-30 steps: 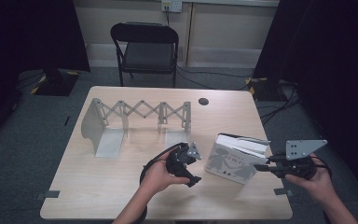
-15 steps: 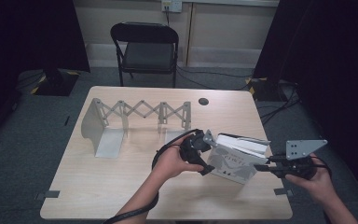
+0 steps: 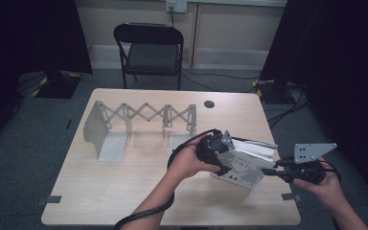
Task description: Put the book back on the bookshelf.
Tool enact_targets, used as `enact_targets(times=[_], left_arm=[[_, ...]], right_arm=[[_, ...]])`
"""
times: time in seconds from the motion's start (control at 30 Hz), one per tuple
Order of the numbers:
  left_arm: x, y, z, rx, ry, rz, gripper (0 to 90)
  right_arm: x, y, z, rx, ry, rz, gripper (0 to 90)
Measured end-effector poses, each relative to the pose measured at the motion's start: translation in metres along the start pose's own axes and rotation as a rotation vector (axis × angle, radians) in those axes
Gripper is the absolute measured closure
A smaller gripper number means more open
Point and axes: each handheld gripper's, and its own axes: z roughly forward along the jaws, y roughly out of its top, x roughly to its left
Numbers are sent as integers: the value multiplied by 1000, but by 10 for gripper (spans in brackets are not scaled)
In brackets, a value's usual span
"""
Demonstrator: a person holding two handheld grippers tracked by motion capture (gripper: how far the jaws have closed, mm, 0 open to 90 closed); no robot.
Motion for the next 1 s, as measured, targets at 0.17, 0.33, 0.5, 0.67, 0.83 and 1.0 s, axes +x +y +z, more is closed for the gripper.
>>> enact_targets(times=[0.17,0.33,0.5,0.67,0.83,1.0], left_arm=[[-4,-2,-6,9,5,21,331],[-13,3,-9,50,-9,30,334],[-19,13,-4,73,9,25,249],[-21,23,-3,128,81,66,304],[-16,25,-7,138,33,33,433],[-18,25,-11,131,-30,28,497]], right_arm=[[-3,-4,-1,-17,-11,26,741],[-6,-8,-4,-28,-20,40,719],[-6,-8,-4,-27,-27,43,715],[-6,-10,-4,-38,-25,63,671],[-4,-15,-2,-36,-28,81,574],[-3,-18,-2,-47,-41,93,488]])
